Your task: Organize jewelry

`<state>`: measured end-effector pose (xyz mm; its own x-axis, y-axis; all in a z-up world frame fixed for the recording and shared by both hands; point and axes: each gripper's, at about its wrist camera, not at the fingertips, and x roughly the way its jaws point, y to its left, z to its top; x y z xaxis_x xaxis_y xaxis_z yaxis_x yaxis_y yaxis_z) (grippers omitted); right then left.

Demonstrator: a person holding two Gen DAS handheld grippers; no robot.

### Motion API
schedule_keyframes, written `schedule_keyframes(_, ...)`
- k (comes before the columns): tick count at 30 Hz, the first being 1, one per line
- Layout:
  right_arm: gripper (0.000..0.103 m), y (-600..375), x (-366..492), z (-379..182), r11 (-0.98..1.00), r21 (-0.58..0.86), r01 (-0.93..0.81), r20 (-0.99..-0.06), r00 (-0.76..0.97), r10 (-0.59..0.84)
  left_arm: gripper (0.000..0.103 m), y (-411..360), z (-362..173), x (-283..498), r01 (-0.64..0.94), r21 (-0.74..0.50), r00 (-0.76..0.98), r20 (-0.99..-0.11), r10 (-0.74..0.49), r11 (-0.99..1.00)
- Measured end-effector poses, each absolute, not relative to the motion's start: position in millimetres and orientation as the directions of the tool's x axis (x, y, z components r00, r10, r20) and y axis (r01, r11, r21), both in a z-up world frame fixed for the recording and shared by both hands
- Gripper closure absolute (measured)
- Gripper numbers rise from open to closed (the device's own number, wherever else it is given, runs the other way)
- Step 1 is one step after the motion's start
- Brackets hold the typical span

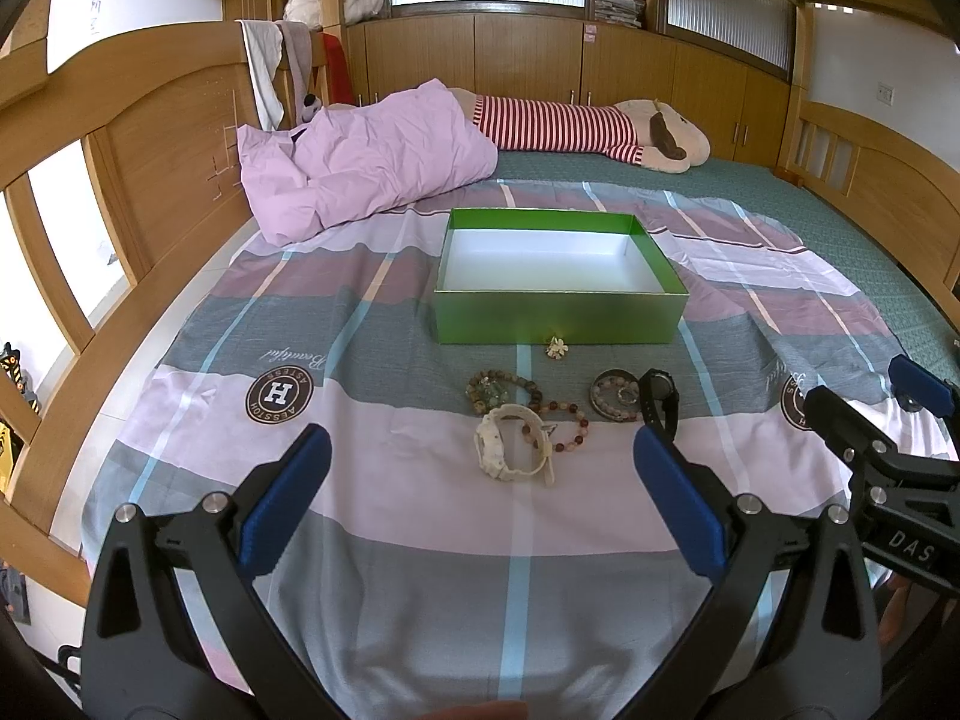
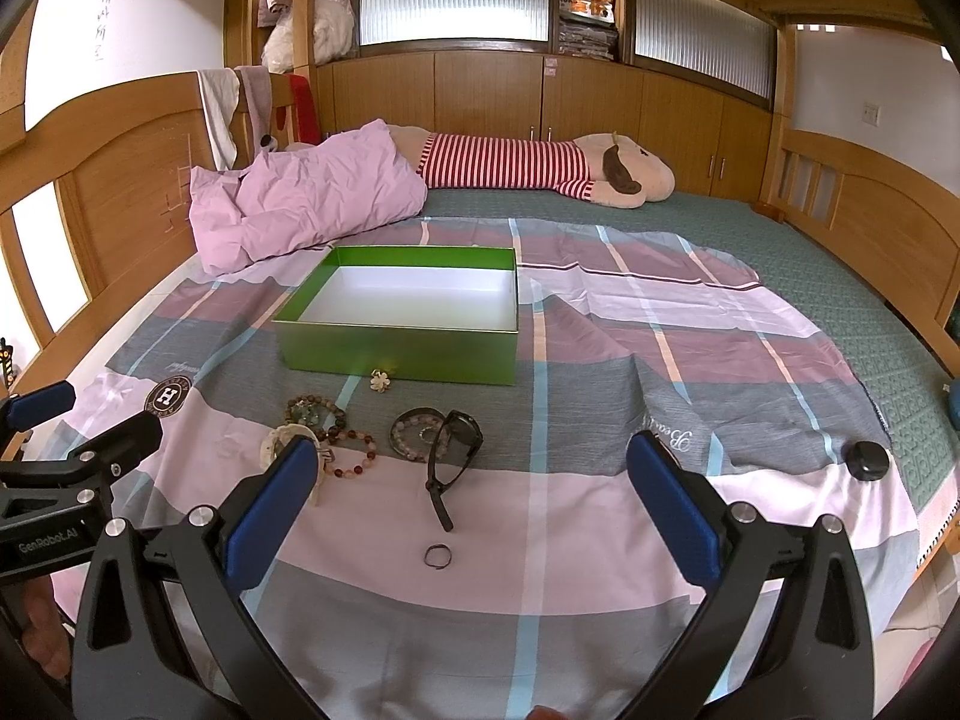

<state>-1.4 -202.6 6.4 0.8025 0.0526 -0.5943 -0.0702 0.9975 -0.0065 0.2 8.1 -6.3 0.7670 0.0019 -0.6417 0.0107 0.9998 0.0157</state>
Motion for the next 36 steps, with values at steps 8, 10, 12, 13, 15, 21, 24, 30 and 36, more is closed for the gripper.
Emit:
schedule_keyframes(8, 0.002, -204.0, -2.7, 8.3, 0.997, -0.013, -0.072, -0.578, 0.814, 0.051, 0.003, 19.6, -27.0, 4.2, -0.022, -0.043, 0.72, -0.693, -0.014, 0.999)
schedule_keyframes(10, 0.002, -205.3, -4.8, 10.1, 0.996, -0.02, -0.084, -0.565, 0.823, 0.058, 0.003, 22.0, -29.8, 4.7, -0.036, -0.03, 0.711, -0.704, 0.004, 0.999)
schedule_keyframes(12, 0.003, -207.2, -4.2, 10.9, 0.997, -0.023, -0.075, -0.571, 0.82, 0.048, 0.003, 24.7, -26.6, 3.7, -0.047, -0.037, 0.716, -0.698, 0.008, 0.998)
schedule_keyframes(13, 0.003, -207.0, -3.9, 8.7, 0.997, -0.025, -0.069, -0.571, 0.82, 0.043, 0.003, 26.0, -24.8, 3.9, -0.054, -0.042, 0.716, -0.698, 0.009, 0.998)
schedule_keyframes(15, 0.002, -208.8, -0.7, 5.8, 0.997, -0.018, -0.078, -0.581, 0.812, 0.053, 0.003, 29.2, -23.9, 2.9, -0.068, -0.052, 0.718, -0.695, 0.013, 0.996)
schedule_keyframes(21, 0.002, -212.3, 17.0, -26.1, 0.995, 0.011, -0.095, -0.661, 0.746, 0.079, 0.003, 39.1, -30.7, 5.6, -0.073, -0.096, 0.708, -0.706, -0.016, 0.993)
schedule_keyframes(24, 0.003, -214.2, 25.2, -43.4, 0.994, 0.011, -0.11, -0.692, 0.716, 0.087, 0.003, 40.8, -39.0, 8.0, -0.065, -0.099, 0.694, -0.719, -0.026, 0.993)
schedule_keyframes(30, 0.003, -207.5, 39.1, -90.9, 0.989, 0.092, -0.119, -0.778, 0.611, 0.146, 0.003, 23.9, -60.5, 8.0, -0.065, 0.049, 0.719, -0.69, 0.08, 0.997)
schedule_keyframes(36, 0.016, -186.1, 43.7, -123.1, 0.979, -0.013, -0.205, -0.807, 0.581, 0.111, 0.003, 15.3, -77.0, 22.0, -0.024, 0.055, 0.658, -0.751, 0.057, 0.998)
